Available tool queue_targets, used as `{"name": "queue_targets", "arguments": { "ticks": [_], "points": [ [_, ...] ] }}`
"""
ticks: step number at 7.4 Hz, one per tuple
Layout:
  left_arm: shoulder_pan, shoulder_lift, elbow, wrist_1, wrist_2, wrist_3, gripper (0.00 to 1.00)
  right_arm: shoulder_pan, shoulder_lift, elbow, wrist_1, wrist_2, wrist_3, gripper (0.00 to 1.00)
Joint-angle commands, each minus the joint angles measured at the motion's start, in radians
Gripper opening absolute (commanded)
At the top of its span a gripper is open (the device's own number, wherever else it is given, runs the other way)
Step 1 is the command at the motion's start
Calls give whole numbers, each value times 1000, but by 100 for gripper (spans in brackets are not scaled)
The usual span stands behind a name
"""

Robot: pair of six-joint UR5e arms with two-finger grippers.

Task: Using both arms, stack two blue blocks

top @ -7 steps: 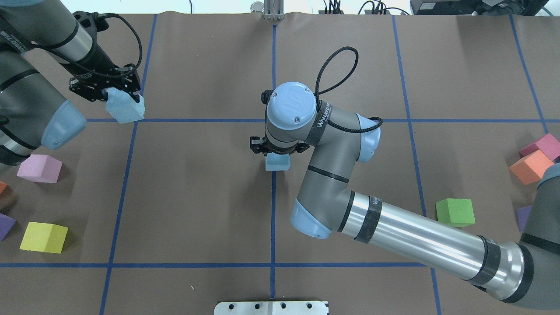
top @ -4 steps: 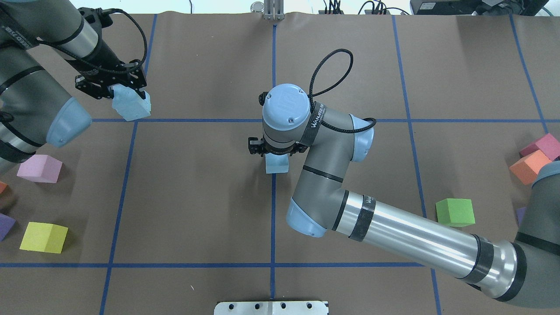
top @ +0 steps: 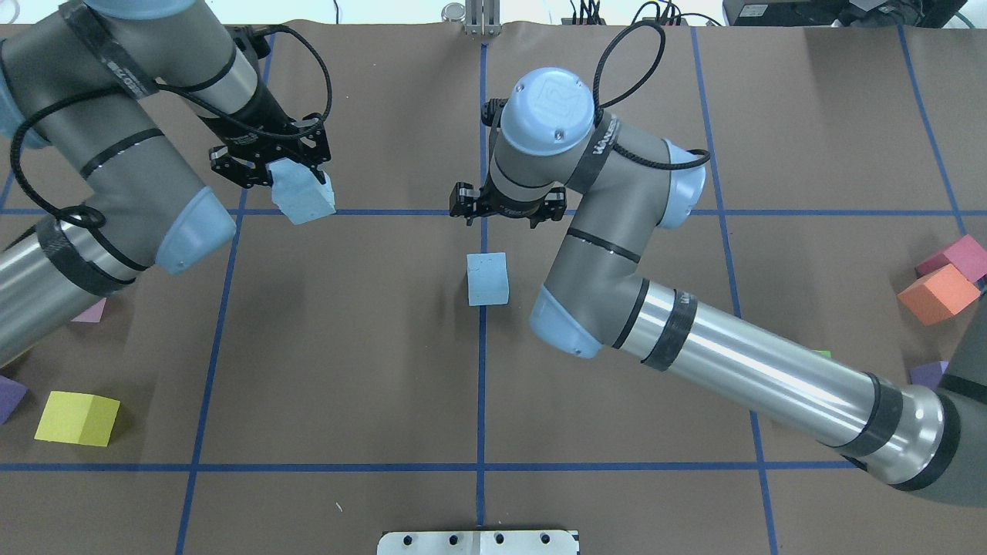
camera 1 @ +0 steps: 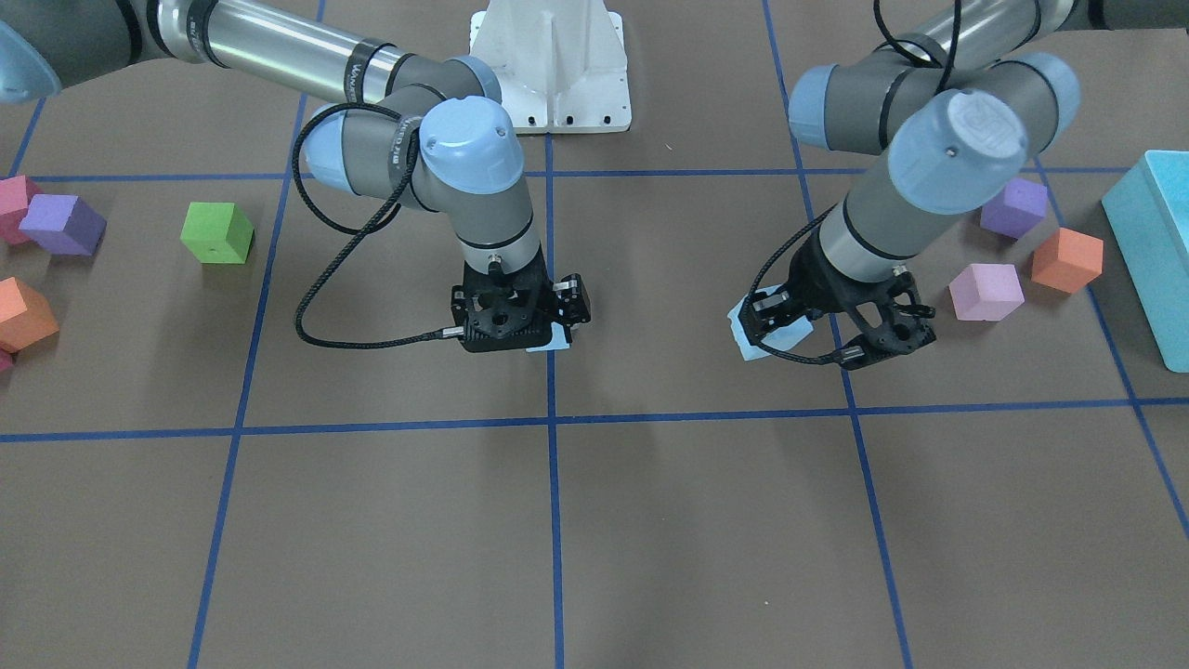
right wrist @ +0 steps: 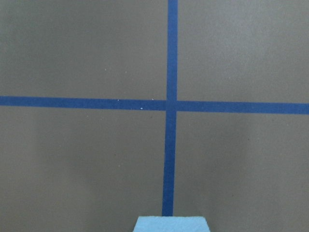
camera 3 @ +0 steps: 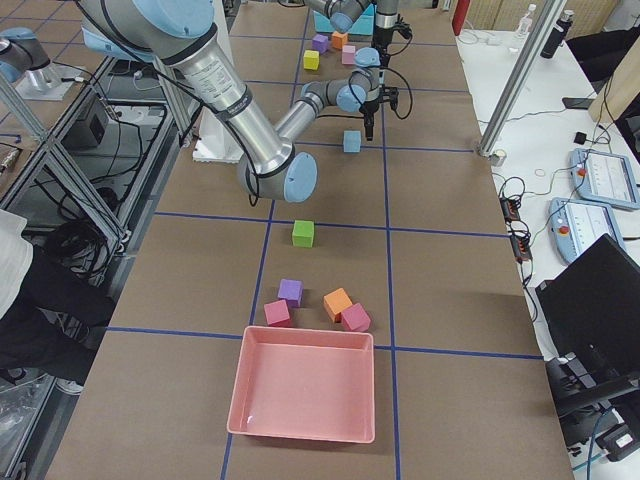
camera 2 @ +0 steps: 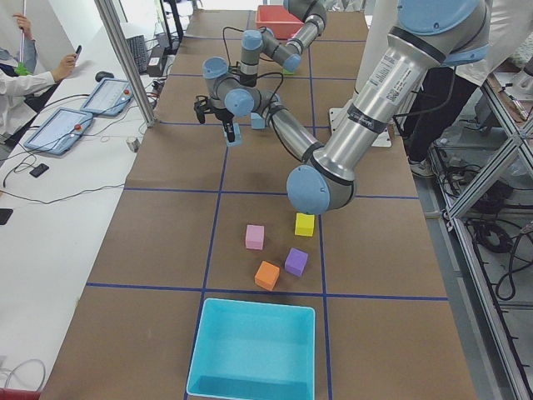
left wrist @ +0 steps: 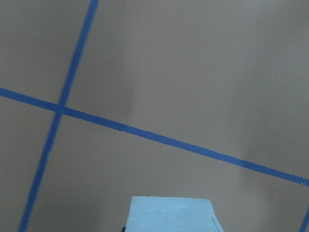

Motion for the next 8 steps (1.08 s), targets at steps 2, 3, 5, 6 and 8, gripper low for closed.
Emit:
{"name": "queue_targets", "arguments": {
  "ticks": [2, 3, 5, 6, 8],
  "points": [
    [142, -127, 43, 0, 103, -45, 48, 126, -142, 88, 3, 71, -196, 100],
    [200, -173, 67, -2, 182, -42, 48, 149, -158, 86, 3, 99, -209, 100],
    [238, -226, 112, -2, 224, -33, 48, 157, -179, 88, 5, 105, -215, 100],
    [250, -233, 120, -5, 230, -31, 48, 159, -181, 88, 5, 105, -228, 100],
    [282, -308, 215, -18, 281, -39, 48, 159, -190, 88, 5, 102, -228, 100]
  ]
}}
